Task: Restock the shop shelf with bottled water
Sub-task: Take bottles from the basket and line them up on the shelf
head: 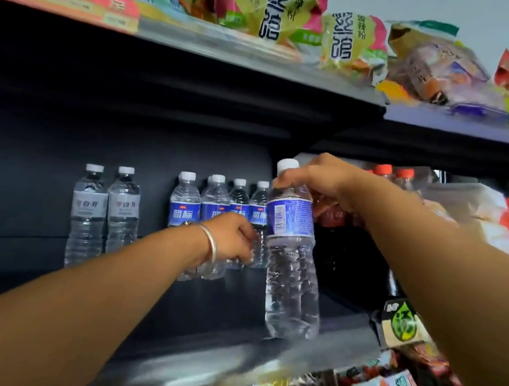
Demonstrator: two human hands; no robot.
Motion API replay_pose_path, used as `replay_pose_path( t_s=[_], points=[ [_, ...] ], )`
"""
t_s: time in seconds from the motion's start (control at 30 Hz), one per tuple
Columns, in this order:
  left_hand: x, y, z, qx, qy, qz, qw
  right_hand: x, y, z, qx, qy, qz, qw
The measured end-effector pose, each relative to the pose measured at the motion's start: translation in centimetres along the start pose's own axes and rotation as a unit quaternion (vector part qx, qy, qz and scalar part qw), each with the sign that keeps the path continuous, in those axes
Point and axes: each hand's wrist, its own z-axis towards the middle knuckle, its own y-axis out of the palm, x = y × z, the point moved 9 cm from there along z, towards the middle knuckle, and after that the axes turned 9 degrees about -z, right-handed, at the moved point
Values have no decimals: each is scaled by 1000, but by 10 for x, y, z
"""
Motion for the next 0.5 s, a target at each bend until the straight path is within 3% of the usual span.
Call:
replay_pose_path(
  t_s=[0.43,0.5],
  points=[
    [-80,13,98,39,-86,-13,995,50,54,134,35,-37,20,998],
    [-101,14,121,73,-103,11,992,67,84,175,19,-53,43,997]
  ],
)
